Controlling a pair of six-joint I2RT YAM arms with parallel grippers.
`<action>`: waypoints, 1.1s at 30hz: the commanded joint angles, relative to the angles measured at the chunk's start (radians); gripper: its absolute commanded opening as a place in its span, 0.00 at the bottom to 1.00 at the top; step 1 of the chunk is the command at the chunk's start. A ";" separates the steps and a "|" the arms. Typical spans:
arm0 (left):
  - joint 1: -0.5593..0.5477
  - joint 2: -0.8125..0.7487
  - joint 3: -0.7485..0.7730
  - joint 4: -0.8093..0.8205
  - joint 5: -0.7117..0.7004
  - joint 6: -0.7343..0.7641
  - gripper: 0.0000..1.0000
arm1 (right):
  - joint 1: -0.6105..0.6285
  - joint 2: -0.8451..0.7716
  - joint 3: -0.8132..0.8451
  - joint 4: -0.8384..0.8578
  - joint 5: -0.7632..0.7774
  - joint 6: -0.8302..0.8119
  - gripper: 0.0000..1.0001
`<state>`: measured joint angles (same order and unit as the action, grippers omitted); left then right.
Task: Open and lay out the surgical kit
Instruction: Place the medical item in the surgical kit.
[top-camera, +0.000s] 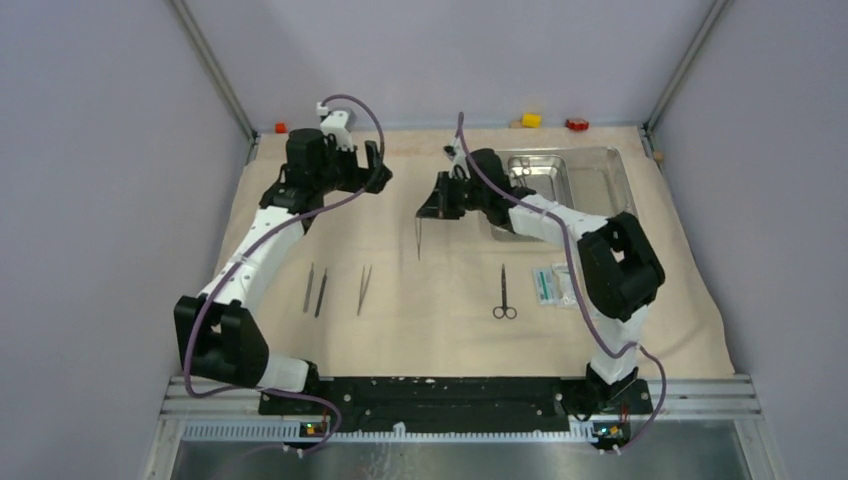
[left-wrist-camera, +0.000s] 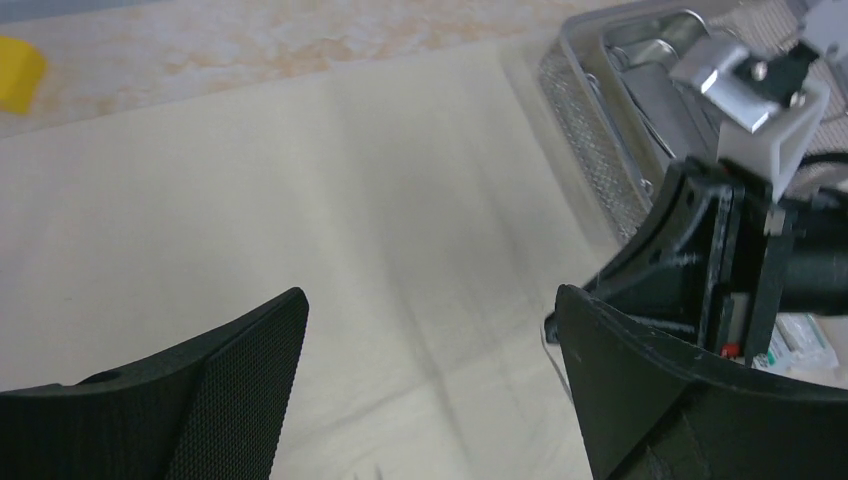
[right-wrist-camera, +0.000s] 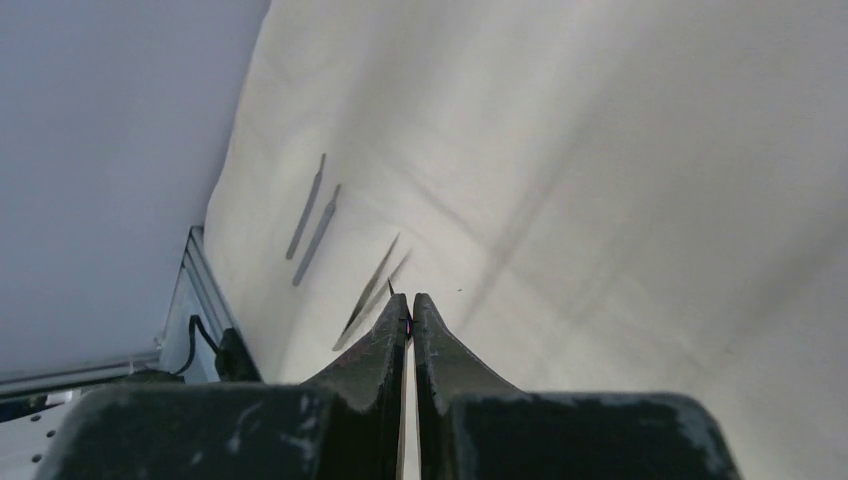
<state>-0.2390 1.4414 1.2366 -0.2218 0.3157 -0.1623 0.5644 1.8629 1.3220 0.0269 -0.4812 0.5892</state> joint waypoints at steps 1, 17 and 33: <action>0.068 -0.095 -0.025 0.037 -0.065 0.008 0.99 | 0.086 0.061 -0.013 0.161 -0.027 0.080 0.00; 0.154 -0.093 -0.012 0.025 -0.055 0.049 0.99 | 0.279 0.215 0.124 -0.020 0.162 0.120 0.00; 0.167 -0.147 -0.080 0.063 -0.052 0.066 0.99 | 0.342 0.281 0.175 -0.074 0.258 0.202 0.00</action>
<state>-0.0780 1.3453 1.1652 -0.2100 0.2493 -0.1078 0.8814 2.1387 1.4582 -0.0696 -0.2497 0.7692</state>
